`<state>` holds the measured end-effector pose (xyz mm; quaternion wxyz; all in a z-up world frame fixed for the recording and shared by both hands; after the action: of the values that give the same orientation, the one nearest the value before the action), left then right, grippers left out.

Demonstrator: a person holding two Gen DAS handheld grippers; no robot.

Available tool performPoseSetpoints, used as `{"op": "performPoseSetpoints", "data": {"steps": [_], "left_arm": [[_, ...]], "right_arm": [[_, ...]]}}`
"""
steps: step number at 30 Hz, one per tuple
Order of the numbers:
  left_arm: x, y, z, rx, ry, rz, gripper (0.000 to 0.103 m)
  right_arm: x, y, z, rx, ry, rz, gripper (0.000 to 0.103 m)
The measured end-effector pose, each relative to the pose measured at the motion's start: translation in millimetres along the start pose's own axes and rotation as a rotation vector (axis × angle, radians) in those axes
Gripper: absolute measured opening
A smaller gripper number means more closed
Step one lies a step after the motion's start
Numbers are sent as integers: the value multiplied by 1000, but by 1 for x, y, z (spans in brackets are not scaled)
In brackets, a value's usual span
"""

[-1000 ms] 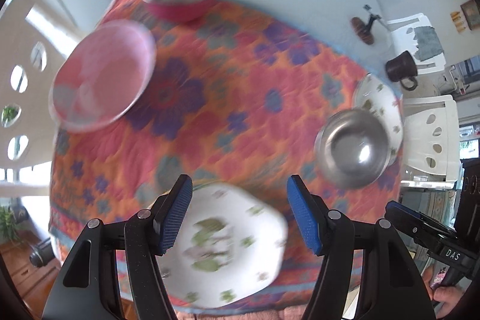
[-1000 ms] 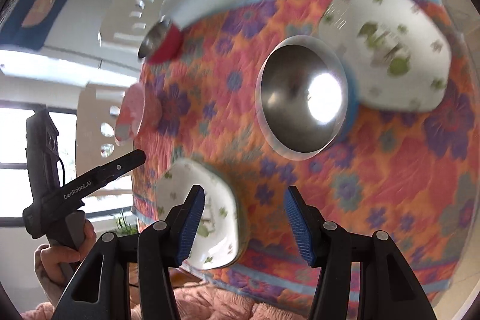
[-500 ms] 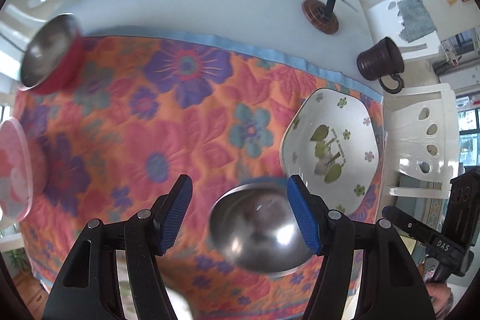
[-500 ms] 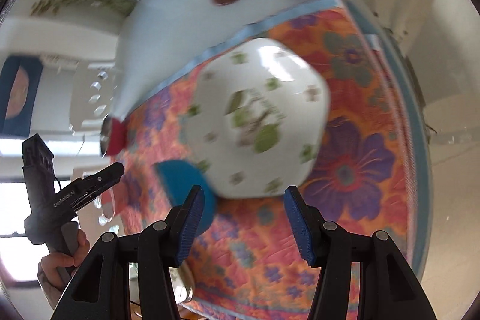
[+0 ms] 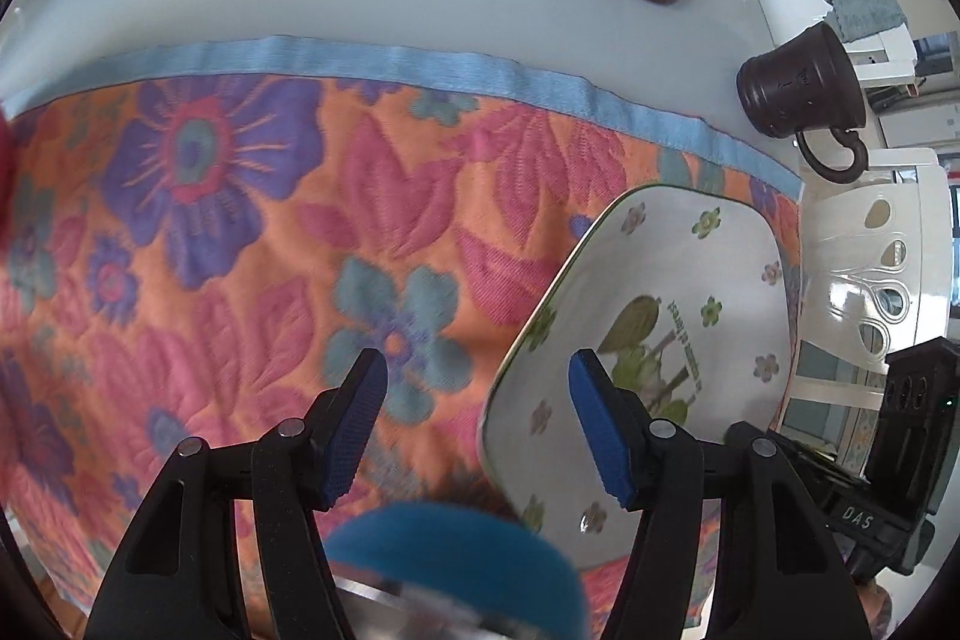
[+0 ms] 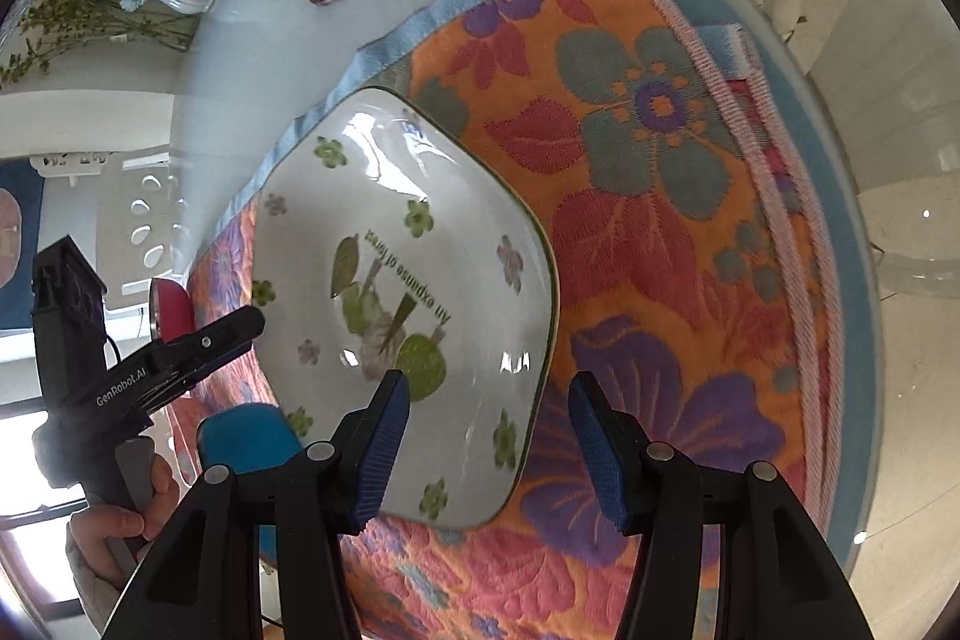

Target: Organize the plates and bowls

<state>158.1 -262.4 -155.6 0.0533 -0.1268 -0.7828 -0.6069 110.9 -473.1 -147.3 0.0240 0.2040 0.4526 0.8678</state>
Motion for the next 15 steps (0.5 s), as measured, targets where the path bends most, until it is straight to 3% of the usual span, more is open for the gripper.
{"op": "performPoseSetpoints", "data": {"steps": [5, 8, 12, 15], "left_arm": [[-3, -11, -13, 13, -31, 22, 53], [-6, -16, -22, 21, -59, 34, 38], [-10, -22, -31, -58, -100, 21, 37], [-10, -23, -37, -81, -125, 18, 37]], "right_arm": [[-13, -4, 2, 3, 30, -18, 53], [-20, -4, 8, 12, 65, -37, 42], [-25, -9, 8, 4, 61, -46, 27], [-28, -6, 6, -14, 60, -67, 21]]}}
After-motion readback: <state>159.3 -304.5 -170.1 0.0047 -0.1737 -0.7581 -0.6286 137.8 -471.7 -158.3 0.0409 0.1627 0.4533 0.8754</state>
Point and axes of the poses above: each gripper's, at about its wrist camera, not at the fingertips, and y roughly against the way its jaws point, z to its left, x to its underside, the point moved 9 cm from there along -y, roughly the way its jaws point, and after that the axes turned 13 degrees about z, right-handed, at the moved point
